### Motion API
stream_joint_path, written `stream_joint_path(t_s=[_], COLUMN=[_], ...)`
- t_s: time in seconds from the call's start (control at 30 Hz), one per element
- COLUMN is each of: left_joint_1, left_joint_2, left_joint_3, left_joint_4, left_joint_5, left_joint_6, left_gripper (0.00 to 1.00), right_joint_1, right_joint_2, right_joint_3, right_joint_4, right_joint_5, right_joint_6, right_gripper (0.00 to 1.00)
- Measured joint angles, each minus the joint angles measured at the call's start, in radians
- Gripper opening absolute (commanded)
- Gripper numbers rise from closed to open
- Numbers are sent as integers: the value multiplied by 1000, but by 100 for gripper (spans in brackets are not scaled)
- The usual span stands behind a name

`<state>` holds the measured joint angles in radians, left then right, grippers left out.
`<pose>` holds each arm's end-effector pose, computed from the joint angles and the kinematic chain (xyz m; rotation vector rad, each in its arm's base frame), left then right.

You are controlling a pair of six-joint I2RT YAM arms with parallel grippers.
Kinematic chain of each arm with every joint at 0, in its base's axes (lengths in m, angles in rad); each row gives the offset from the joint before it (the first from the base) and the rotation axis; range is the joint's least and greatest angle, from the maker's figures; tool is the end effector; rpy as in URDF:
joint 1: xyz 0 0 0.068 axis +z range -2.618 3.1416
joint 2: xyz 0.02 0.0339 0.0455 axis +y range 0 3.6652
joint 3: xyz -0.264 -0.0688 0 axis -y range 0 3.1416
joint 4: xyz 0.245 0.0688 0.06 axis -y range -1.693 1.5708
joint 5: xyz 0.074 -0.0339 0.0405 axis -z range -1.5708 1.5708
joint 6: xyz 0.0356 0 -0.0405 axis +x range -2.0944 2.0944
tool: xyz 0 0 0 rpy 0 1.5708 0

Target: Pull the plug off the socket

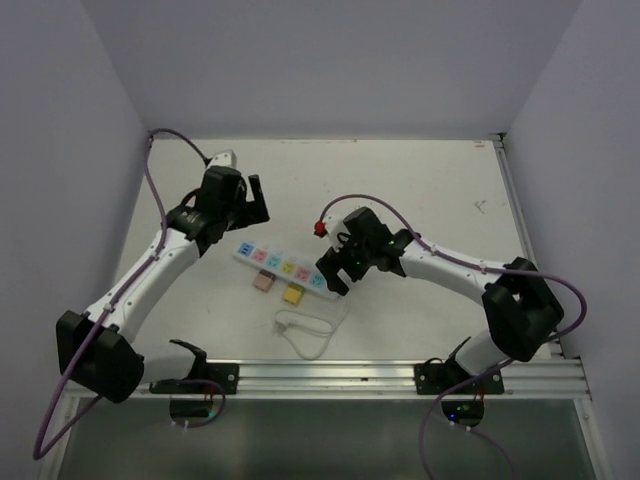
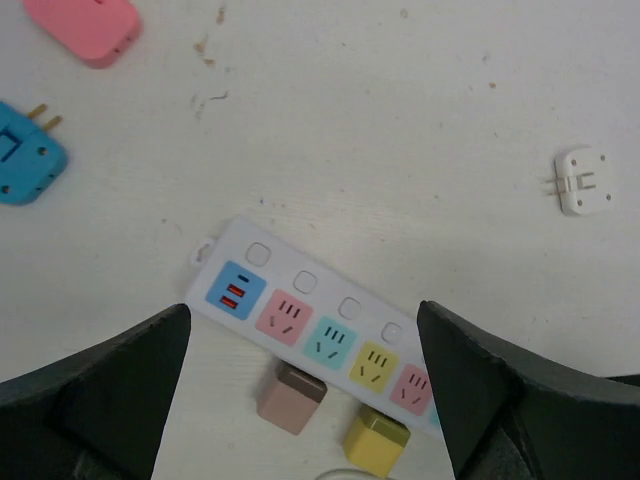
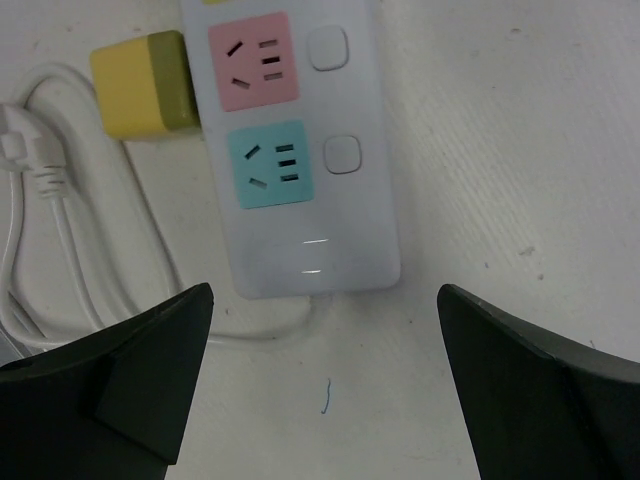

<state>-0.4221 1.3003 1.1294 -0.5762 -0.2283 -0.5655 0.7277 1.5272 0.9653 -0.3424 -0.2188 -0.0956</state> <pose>0.2595 -0.1077 0.3115 -0.2801 2.2893 -0.2444 0.2301 0.2153 0.2120 -1.0972 2.2734 0.5347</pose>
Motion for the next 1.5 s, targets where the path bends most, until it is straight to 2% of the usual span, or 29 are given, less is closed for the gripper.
stream_joint_path(t_s=[0.1,0.23,0.4,0.57,0.93,1.03,1.07,1.13,1.17,1.23,1.5], left_joint_1=[60,64,66,67,67,67,67,67,67,67,68], left_joint_2=[-105,-200,-281,-330,-335,-335,-335,-335,-335,-338,-394], left_joint_3=[-94,-230,-329,-360,-382,-382,-382,-383,-385,-390,-455], left_joint_4=[10,2,-4,-2,5,6,6,7,8,15,96], left_joint_5=[-12,-11,-11,-11,-10,-6,-3,1,6,20,107], left_joint_6=[0,0,0,0,0,0,0,0,0,0,-18], left_gripper=[100,100,100,100,100,99,99,99,98,98,98], right_joint_1=[48,100,147,167,196,197,197,197,197,197,198], right_joint_2=[37,86,122,140,261,268,270,272,273,273,250], right_joint_3=[18,47,73,93,138,142,142,146,147,147,105], right_joint_4=[-29,-66,-75,-68,-61,-59,-58,-57,-56,-52,12], right_joint_5=[7,51,105,159,227,232,233,233,233,232,257], right_joint_6=[-41,-77,-100,-107,-122,-127,-126,-127,-126,-126,-67], right_gripper=[99,99,99,99,97,81,63,42,21,0,0])
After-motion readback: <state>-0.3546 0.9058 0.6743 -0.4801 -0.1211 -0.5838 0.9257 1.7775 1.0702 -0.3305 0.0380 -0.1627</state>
